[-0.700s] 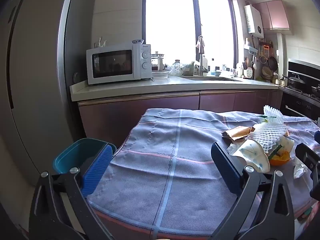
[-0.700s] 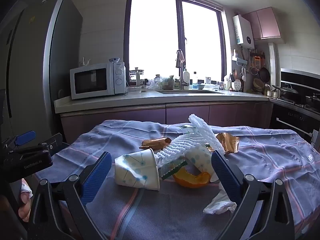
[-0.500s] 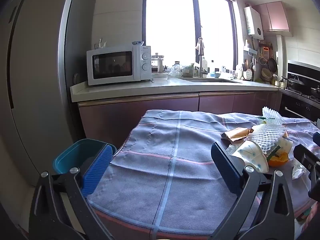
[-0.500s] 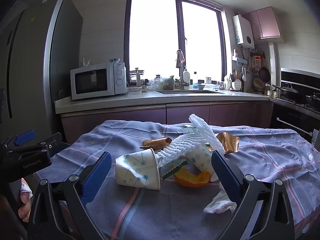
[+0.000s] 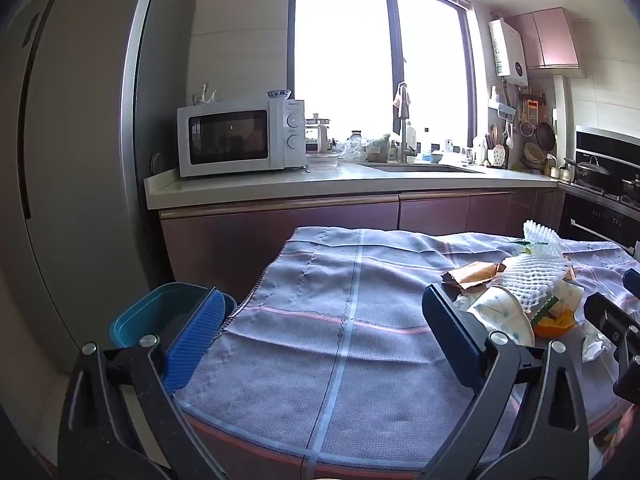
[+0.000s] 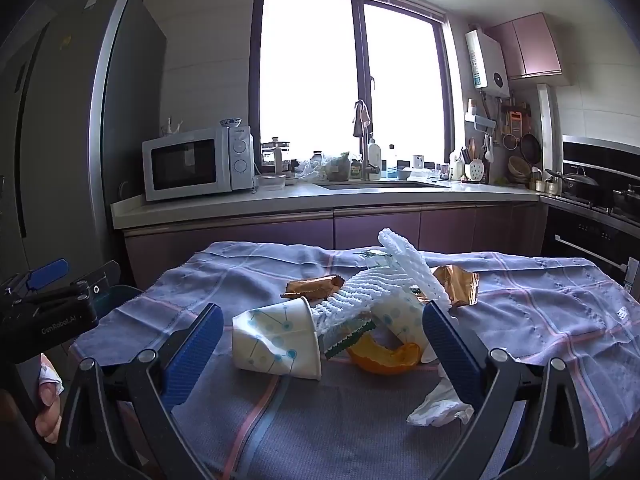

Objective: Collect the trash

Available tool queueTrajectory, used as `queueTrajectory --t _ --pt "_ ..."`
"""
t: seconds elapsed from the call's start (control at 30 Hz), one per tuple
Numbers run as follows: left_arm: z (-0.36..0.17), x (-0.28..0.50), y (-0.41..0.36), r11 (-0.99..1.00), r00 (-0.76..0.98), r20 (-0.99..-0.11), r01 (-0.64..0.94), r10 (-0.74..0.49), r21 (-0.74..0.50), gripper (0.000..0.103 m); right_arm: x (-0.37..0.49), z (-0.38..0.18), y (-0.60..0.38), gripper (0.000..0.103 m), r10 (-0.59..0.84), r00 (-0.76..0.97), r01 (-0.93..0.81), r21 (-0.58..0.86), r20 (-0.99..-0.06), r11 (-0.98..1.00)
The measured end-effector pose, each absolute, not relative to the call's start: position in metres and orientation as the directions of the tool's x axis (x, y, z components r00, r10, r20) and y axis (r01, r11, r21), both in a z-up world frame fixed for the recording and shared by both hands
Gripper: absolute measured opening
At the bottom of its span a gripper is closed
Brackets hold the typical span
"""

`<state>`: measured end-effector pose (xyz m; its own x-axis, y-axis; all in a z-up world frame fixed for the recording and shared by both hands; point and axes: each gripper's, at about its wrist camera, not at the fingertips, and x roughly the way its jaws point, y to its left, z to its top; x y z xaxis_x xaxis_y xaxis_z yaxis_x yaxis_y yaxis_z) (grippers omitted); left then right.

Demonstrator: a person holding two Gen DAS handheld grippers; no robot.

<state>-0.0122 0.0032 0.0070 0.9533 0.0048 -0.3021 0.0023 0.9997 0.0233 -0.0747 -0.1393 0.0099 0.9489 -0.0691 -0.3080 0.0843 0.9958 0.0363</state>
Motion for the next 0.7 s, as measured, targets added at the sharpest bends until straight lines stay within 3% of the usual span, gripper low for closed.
queueTrajectory --t 0.7 --pt "0.0056 -0.0147 0.0023 1.000 0.957 -0.290 -0.003 0.009 0.023 0.097 -0.0740 0.0095 -0.1377 0.096 -0.060 0.948 0.077 0.041 -0.314 0.996"
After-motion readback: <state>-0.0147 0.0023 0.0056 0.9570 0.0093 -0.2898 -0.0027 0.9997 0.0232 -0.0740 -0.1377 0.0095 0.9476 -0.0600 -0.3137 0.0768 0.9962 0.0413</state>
